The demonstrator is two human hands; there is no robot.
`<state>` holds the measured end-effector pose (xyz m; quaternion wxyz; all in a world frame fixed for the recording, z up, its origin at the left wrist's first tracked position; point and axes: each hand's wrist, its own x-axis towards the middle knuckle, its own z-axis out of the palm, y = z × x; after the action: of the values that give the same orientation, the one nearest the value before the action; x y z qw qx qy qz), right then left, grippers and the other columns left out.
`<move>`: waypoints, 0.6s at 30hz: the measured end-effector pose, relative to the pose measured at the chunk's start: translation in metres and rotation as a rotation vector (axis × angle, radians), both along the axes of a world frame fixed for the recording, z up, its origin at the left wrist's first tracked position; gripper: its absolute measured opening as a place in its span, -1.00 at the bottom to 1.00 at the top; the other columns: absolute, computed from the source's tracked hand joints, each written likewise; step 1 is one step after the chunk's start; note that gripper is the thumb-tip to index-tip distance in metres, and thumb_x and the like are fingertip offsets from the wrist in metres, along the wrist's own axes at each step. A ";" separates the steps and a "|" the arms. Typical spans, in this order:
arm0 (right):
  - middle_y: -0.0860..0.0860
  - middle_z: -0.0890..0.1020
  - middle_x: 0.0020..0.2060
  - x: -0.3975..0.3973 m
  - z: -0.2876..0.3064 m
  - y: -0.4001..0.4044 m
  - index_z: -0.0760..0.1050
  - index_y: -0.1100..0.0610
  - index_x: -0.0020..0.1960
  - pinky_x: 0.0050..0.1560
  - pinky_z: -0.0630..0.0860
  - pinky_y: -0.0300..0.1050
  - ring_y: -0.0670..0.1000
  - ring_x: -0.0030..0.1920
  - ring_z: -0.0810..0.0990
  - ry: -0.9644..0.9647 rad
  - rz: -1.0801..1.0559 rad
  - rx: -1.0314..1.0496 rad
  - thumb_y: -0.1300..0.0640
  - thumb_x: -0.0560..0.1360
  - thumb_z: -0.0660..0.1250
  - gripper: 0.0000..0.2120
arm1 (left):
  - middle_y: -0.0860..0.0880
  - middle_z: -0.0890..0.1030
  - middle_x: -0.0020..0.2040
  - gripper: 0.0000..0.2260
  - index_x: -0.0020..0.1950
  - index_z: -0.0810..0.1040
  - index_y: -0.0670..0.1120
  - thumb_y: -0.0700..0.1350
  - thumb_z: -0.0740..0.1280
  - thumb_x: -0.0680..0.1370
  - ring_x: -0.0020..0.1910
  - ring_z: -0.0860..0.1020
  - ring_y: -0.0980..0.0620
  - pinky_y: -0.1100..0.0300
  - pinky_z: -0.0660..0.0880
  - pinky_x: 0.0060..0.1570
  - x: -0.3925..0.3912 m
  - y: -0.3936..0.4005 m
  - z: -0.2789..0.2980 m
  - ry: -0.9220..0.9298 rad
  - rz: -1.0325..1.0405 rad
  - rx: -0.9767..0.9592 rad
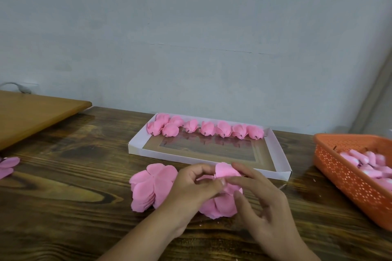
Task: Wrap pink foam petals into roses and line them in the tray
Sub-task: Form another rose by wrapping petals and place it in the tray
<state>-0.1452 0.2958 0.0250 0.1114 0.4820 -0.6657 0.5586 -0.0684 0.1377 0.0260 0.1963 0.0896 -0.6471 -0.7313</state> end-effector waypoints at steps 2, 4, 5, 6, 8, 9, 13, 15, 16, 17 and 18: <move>-0.13 0.60 0.27 0.001 0.001 0.000 0.66 -0.10 0.08 0.15 0.54 -0.29 -0.14 0.29 0.55 -0.149 0.010 -0.050 0.19 0.50 0.43 -0.77 | -0.03 0.74 -0.01 -0.79 0.03 0.73 0.01 -0.05 0.53 0.40 0.04 0.70 0.00 0.07 0.63 0.07 0.000 0.000 0.000 0.025 0.036 -0.030; -0.12 0.63 0.22 0.000 0.006 -0.001 0.64 -0.07 0.10 0.09 0.59 -0.16 -0.09 0.21 0.62 -0.359 0.002 -0.131 0.16 0.43 0.47 -0.73 | 0.01 0.74 -0.09 -0.82 -0.04 0.73 0.03 -0.05 0.53 0.37 -0.07 0.68 0.07 0.22 0.60 -0.07 0.000 0.000 0.000 0.076 0.074 -0.086; -0.09 0.67 0.16 -0.002 0.009 0.000 0.62 -0.04 0.14 -0.05 0.63 -0.19 -0.10 0.11 0.67 -0.473 0.009 -0.165 0.19 0.40 0.46 -0.67 | 0.02 0.74 -0.10 -0.85 -0.06 0.73 0.03 -0.08 0.52 0.38 -0.08 0.68 0.08 0.26 0.58 -0.10 0.000 0.001 0.001 0.114 0.082 -0.119; -0.06 0.71 0.08 -0.004 0.013 0.000 0.61 0.00 0.16 -0.20 0.63 -0.24 -0.11 0.02 0.70 -0.590 0.038 -0.190 0.22 0.40 0.46 -0.65 | 0.02 0.74 -0.08 -0.87 -0.08 0.73 0.03 -0.11 0.51 0.39 -0.06 0.69 0.07 0.27 0.57 -0.10 0.000 0.001 0.001 0.159 0.084 -0.151; -0.02 0.73 0.02 -0.008 0.020 0.003 0.60 0.07 0.20 -0.31 0.61 -0.26 -0.06 -0.05 0.73 -0.758 0.135 -0.199 0.27 0.38 0.46 -0.60 | 0.02 0.72 -0.02 -0.88 -0.11 0.73 0.07 -0.12 0.52 0.40 0.00 0.68 0.05 0.26 0.58 -0.09 0.001 0.001 0.003 0.242 0.095 -0.218; 0.02 0.74 0.01 -0.010 0.021 0.005 0.59 0.08 0.22 -0.28 0.63 -0.22 -0.01 -0.04 0.73 -0.788 0.174 -0.181 0.26 0.36 0.47 -0.57 | 0.02 0.71 0.00 -0.89 -0.13 0.73 0.11 -0.09 0.52 0.39 0.03 0.68 0.04 0.25 0.59 -0.09 0.002 0.001 0.004 0.271 0.102 -0.246; 0.20 0.73 -0.07 -0.009 0.022 0.005 0.62 0.17 0.16 -0.28 0.64 -0.14 0.09 -0.14 0.74 -0.827 0.254 -0.141 0.32 0.29 0.47 -0.56 | 0.09 0.66 0.02 -0.88 -0.14 0.72 0.17 -0.05 0.49 0.39 0.08 0.66 0.00 0.22 0.60 -0.08 0.002 0.002 0.003 0.312 0.088 -0.289; 0.22 0.73 -0.08 -0.007 0.019 0.003 0.65 0.23 0.13 -0.25 0.64 -0.15 0.08 -0.12 0.74 -0.762 0.251 -0.132 0.36 0.28 0.47 -0.59 | 0.09 0.66 0.05 -0.87 -0.11 0.72 0.16 -0.06 0.50 0.40 0.11 0.65 -0.02 0.20 0.62 -0.05 0.002 0.002 0.001 0.312 0.074 -0.325; 0.20 0.73 -0.07 -0.007 0.018 0.002 0.68 0.20 0.10 -0.22 0.64 -0.16 0.07 -0.10 0.74 -0.725 0.248 -0.130 0.36 0.28 0.47 -0.61 | 0.10 0.65 0.07 -0.87 -0.10 0.72 0.15 -0.06 0.50 0.40 0.12 0.65 -0.02 0.20 0.62 -0.03 0.002 0.002 0.001 0.311 0.071 -0.340; 0.18 0.74 -0.07 -0.006 0.017 0.002 0.71 0.15 0.07 -0.20 0.64 -0.18 0.07 -0.08 0.74 -0.693 0.248 -0.129 0.35 0.28 0.47 -0.63 | 0.11 0.65 0.08 -0.88 -0.09 0.73 0.14 -0.06 0.50 0.41 0.12 0.65 -0.02 0.20 0.62 -0.02 0.002 0.002 0.000 0.311 0.069 -0.351; 0.15 0.74 -0.07 -0.005 0.017 0.001 0.72 0.08 0.04 -0.19 0.64 -0.19 0.06 -0.07 0.74 -0.666 0.244 -0.131 0.34 0.29 0.48 -0.64 | 0.11 0.65 0.09 -0.88 -0.08 0.73 0.11 -0.05 0.50 0.41 0.13 0.65 -0.01 0.20 0.62 -0.01 0.002 0.002 0.000 0.310 0.067 -0.359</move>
<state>-0.1505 0.2971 0.0422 -0.1485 0.3412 -0.5657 0.7359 -0.0660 0.1399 0.0263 0.3302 -0.0384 -0.7256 -0.6024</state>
